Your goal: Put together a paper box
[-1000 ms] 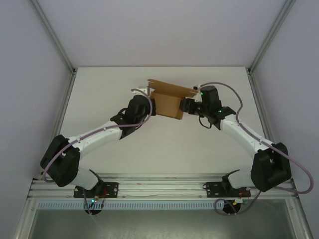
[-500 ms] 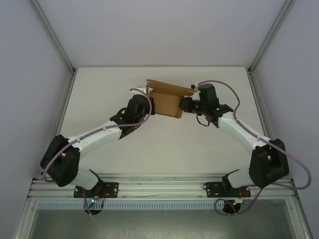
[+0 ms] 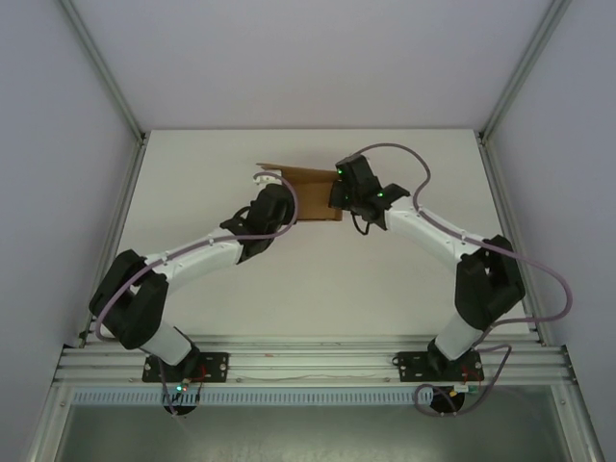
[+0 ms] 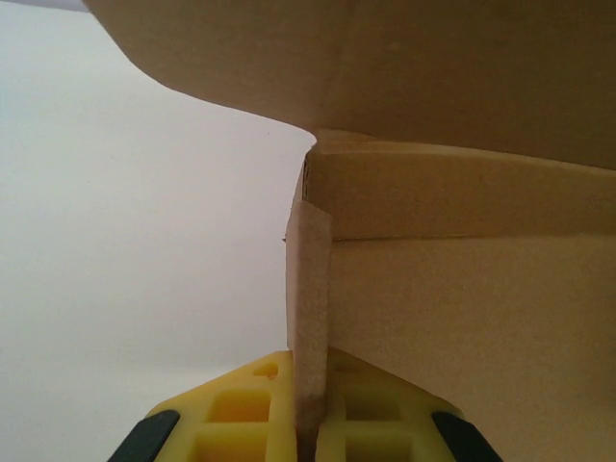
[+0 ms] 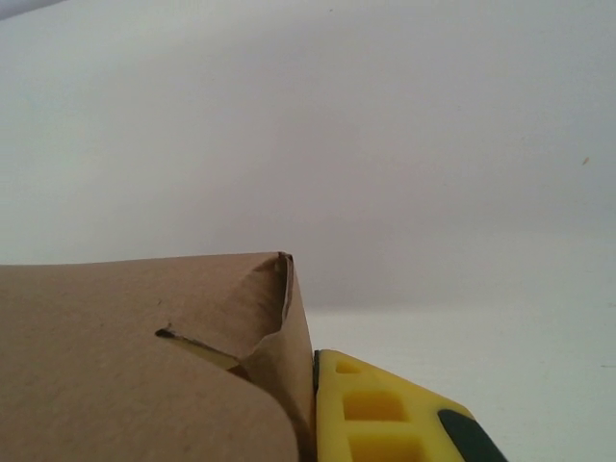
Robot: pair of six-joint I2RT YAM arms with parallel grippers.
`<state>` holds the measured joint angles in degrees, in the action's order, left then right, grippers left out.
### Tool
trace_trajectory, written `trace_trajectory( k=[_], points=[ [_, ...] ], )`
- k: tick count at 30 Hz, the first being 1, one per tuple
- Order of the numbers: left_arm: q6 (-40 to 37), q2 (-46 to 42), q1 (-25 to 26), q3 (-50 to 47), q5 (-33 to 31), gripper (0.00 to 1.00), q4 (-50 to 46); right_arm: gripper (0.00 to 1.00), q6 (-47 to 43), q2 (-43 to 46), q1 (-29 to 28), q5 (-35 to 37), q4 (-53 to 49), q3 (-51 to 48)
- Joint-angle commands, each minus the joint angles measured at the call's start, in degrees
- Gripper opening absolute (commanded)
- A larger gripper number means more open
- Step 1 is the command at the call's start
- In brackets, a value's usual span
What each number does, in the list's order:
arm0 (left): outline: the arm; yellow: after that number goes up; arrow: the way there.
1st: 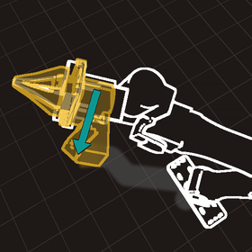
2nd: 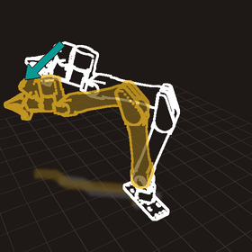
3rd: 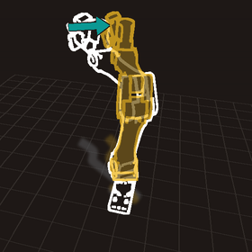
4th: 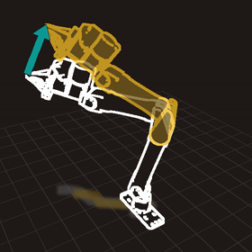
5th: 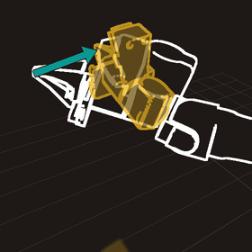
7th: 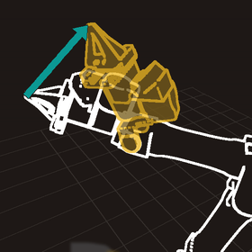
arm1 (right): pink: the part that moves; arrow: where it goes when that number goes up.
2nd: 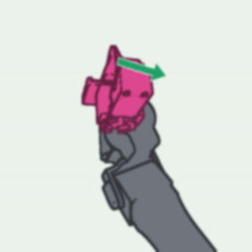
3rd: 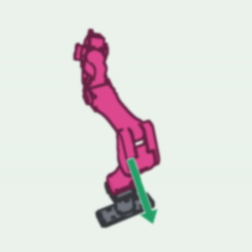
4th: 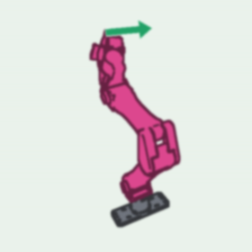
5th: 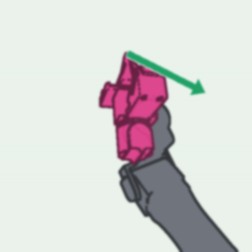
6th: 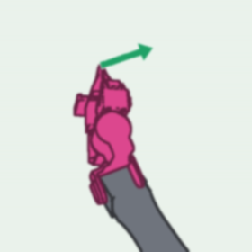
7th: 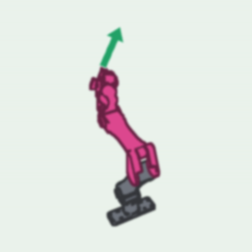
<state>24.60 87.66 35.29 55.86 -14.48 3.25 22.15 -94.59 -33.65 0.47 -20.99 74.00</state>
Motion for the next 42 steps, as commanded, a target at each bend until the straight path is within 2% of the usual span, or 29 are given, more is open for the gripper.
trace_trajectory(
  k=[1,3,5,7,10,12,13,17,20,22,24,29,34,38,42],
  points=[
    [-1.6,-3.6,3.7,5.0,1.6,0.00,6.4,0.07,-0.4,-4.7,1.9,23.8,-12.3,-2.2],
    [-1.7,-3.6,3.7,4.8,1.0,0.00,6.4,0.14,-1.1,-3.9,2.1,23.9,-10.7,-3.8],
    [-1.7,-3.4,3.7,4.9,1.0,0.00,6.3,0.19,-1.6,-2.2,2.9,19.1,-6.9,-6.3],
    [-1.6,-3.1,3.8,5.0,1.1,0.00,6.1,0.28,-2.0,0.7,4.0,10.6,-0.7,-9.6],
    [-1.4,-2.8,3.8,4.8,0.9,0.00,5.9,0.36,-1.1,6.1,6.2,-2.8,11.1,-15.5],
    [-1.4,-2.9,3.8,4.4,0.8,0.00,6.2,0.48,0.8,9.6,7.8,-9.5,18.3,-19.0],
    [-1.3,-2.9,3.8,4.3,0.6,0.00,6.2,0.50,2.0,11.4,8.8,-12.4,21.4,-20.5],
    [-1.1,-2.9,3.8,3.6,0.1,0.00,6.5,0.67,5.2,17.4,11.1,-18.7,28.7,-24.7],
    [-1.0,-2.9,3.8,3.1,-0.2,0.00,6.8,0.75,5.5,21.1,11.6,-22.1,31.0,-27.0],
    [-1.0,-3.0,3.8,3.0,-0.5,0.00,6.7,0.85,5.4,23.2,11.6,-23.7,31.9,-28.4],
    [-1.1,-2.9,3.8,3.0,-0.6,0.00,6.7,0.90,5.4,24.7,11.6,-24.6,32.6,-29.6],
    [-1.3,-3.0,3.8,2.9,-1.0,0.00,6.7,0.92,4.6,26.3,11.6,-24.5,29.0,-29.6],
    [-1.0,-2.8,3.9,2.9,-2.1,0.00,6.5,0.81,3.3,25.9,11.1,-22.3,23.2,-28.3],
    [-1.4,-2.0,4.1,4.2,-3.3,0.00,5.2,0.68,1.5,24.5,9.0,-14.2,19.4,-26.3],
    [-2.2,-0.7,5.2,5.9,-6.1,0.00,3.5,0.44,-0.8,20.8,6.2,-4.6,12.7,-21.8]
  ],
)
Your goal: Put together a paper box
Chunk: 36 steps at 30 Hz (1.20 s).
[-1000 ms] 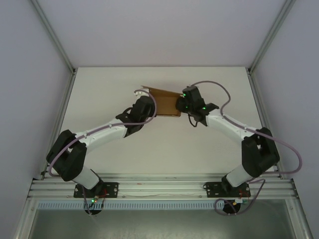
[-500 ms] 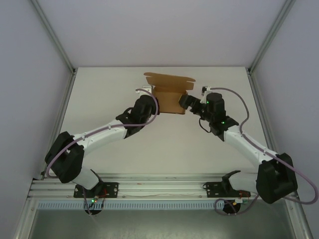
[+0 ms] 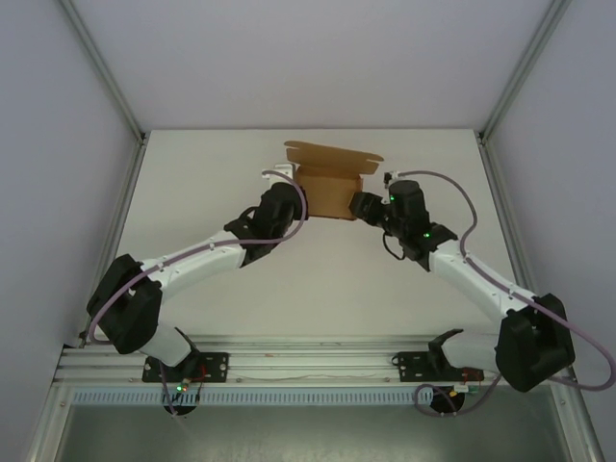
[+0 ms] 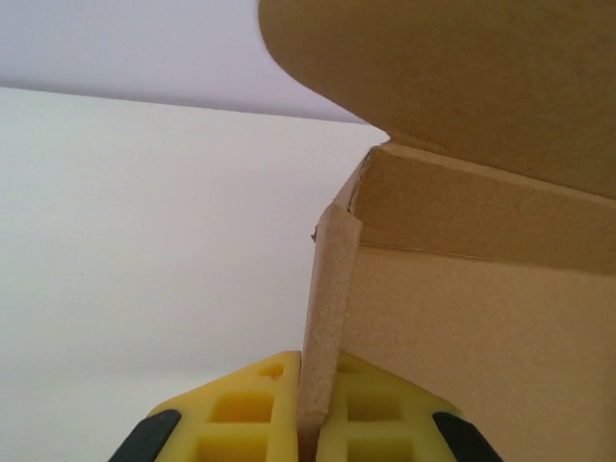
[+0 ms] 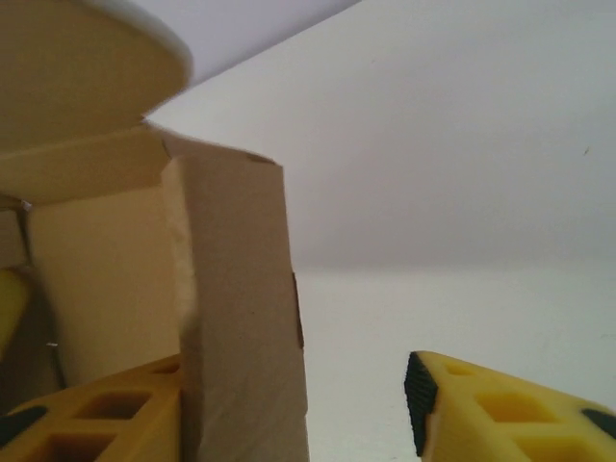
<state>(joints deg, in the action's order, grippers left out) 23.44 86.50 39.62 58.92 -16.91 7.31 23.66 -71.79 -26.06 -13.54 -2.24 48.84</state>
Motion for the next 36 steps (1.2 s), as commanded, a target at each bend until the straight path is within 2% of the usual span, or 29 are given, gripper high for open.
trace_trajectory(
  k=[1,4,9,18,20,21,22,25,28,30,33,36],
  points=[
    [-1.0,0.8,1.1,3.3,-4.6,0.00,-1.0,0.40,-2.4,-3.0,-1.8,10.9,-7.3,4.4],
    [-0.6,1.9,1.8,5.1,-7.8,0.00,-2.9,0.29,-1.0,-6.3,-2.8,13.5,-9.9,6.8],
    [0.0,3.2,2.1,7.1,-8.0,0.00,-4.6,0.00,0.6,-12.0,-5.0,20.4,-13.8,10.4],
    [0.0,2.0,2.1,6.6,-7.8,0.00,-4.2,0.00,2.6,-18.8,-6.3,36.1,-25.2,17.1],
    [-0.1,2.0,2.1,6.6,-7.6,0.00,-4.1,0.00,2.8,-19.6,-6.3,36.9,-25.2,17.2],
    [-0.1,2.0,2.1,6.6,-7.4,0.00,-3.9,0.00,1.8,-19.5,-6.3,35.0,-23.1,16.7],
    [-0.2,2.1,2.1,6.7,-7.2,0.00,-3.9,0.04,0.5,-19.1,-6.3,31.6,-19.9,15.6],
    [-0.4,2.3,2.0,6.7,-5.7,0.00,-3.9,0.15,-6.0,-17.2,-6.1,14.2,-8.0,12.3],
    [-0.2,1.9,2.1,5.7,-5.3,0.00,-3.0,0.22,-7.8,-13.9,-5.7,2.4,-0.6,10.2],
    [0.0,1.8,2.1,5.7,-5.6,0.00,-3.5,0.39,-7.2,-10.7,-5.0,0.1,2.7,8.9],
    [0.6,1.9,2.1,5.4,-5.4,0.00,-4.0,0.46,-6.1,-6.7,-4.2,0.5,4.4,7.7],
    [1.3,1.9,2.1,5.0,-5.8,0.00,-4.5,0.62,-5.3,-3.0,-3.5,1.9,2.7,7.0]
  ],
)
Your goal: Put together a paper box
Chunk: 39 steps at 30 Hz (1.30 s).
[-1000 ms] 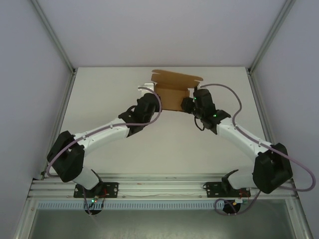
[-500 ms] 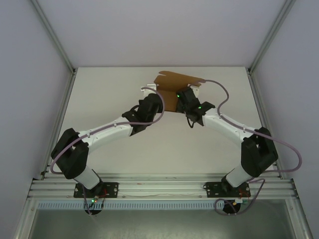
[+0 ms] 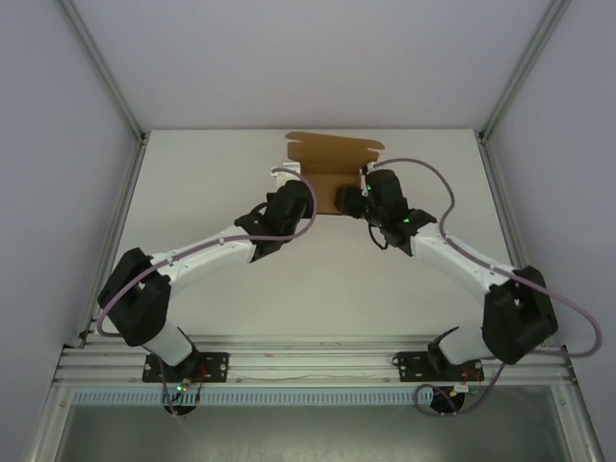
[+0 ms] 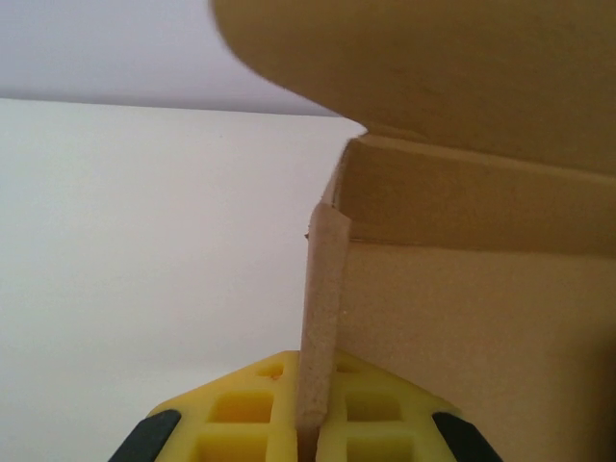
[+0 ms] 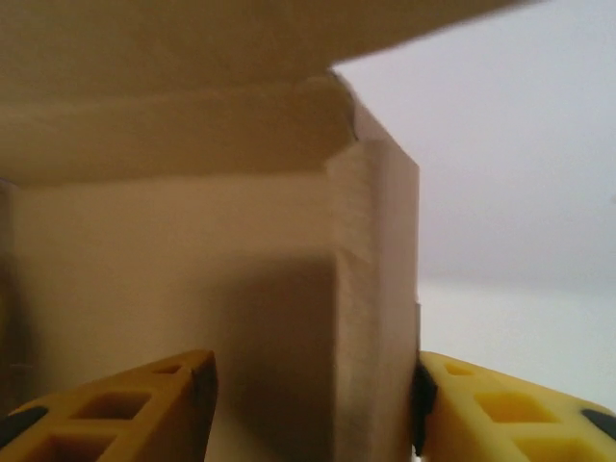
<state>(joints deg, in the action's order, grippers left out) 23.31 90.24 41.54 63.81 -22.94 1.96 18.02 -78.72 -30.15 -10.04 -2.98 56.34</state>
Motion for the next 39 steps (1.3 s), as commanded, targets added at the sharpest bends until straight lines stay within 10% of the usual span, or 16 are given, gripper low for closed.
trace_trajectory(
  k=[1,5,30,39],
  points=[
    [1.6,-1.8,0.2,-0.1,0.1,0.00,0.8,0.66,0.4,5.1,0.8,-1.8,3.3,-1.2],
    [2.2,-1.8,0.1,-0.4,-0.1,0.00,-0.4,1.00,1.5,9.9,1.8,0.6,3.6,-4.8],
    [12.3,10.5,-3.2,-5.8,10.1,0.00,-4.6,1.00,2.3,13.2,8.9,6.0,-5.0,-9.4],
    [12.7,7.2,-3.0,-8.6,10.3,0.60,-7.3,1.00,-2.4,9.3,9.2,1.6,-8.2,-6.6]
  ],
)
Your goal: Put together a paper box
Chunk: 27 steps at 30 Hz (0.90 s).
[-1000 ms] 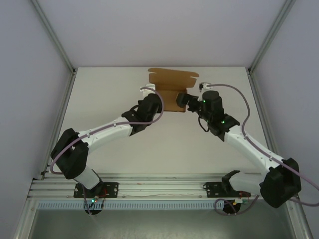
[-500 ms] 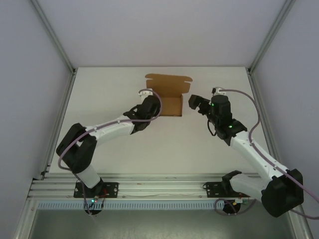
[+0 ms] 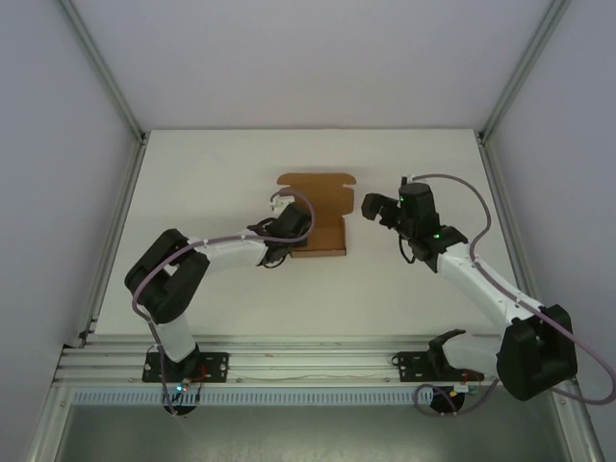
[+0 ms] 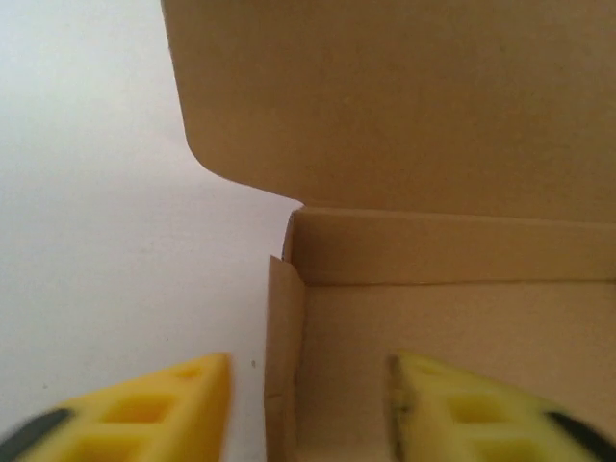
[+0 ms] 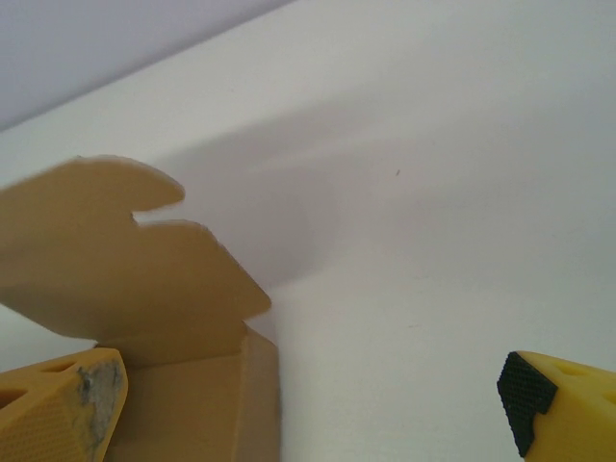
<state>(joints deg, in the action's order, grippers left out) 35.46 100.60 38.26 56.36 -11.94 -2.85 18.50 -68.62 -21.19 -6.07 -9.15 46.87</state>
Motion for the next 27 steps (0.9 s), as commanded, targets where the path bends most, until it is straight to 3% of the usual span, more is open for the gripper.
trace_trajectory(
  k=[1,7,10,13,17,21,27],
  points=[
    [0.1,-4.3,0.3,-1.2,-1.0,0.64,-3.3,1.00,-3.5,-1.1,0.3,-3.3,-2.4,3.4],
    [-6.9,-15.0,0.3,-1.8,-5.0,1.00,-6.6,1.00,-13.6,-3.2,0.5,-9.8,-3.9,7.7],
    [-13.2,-19.1,-2.1,-1.3,-3.8,1.00,-6.2,1.00,-22.2,-5.3,1.1,-13.5,-5.7,11.4],
    [-20.7,-20.4,-7.3,0.4,5.2,1.00,-5.5,1.00,-34.7,-9.3,1.7,-20.7,-12.5,18.2],
    [-38.1,-17.4,-14.0,4.2,25.1,1.00,-7.2,1.00,-49.9,-18.2,2.2,-23.7,-28.1,33.1],
    [-46.5,-13.0,-18.7,9.1,31.0,1.00,-8.7,1.00,-64.4,-27.6,2.6,-29.6,-41.9,45.7],
    [-60.4,-6.9,-22.5,16.7,39.9,1.00,-15.6,1.00,-75.0,-41.8,2.7,-28.1,-55.5,61.1]
  ],
)
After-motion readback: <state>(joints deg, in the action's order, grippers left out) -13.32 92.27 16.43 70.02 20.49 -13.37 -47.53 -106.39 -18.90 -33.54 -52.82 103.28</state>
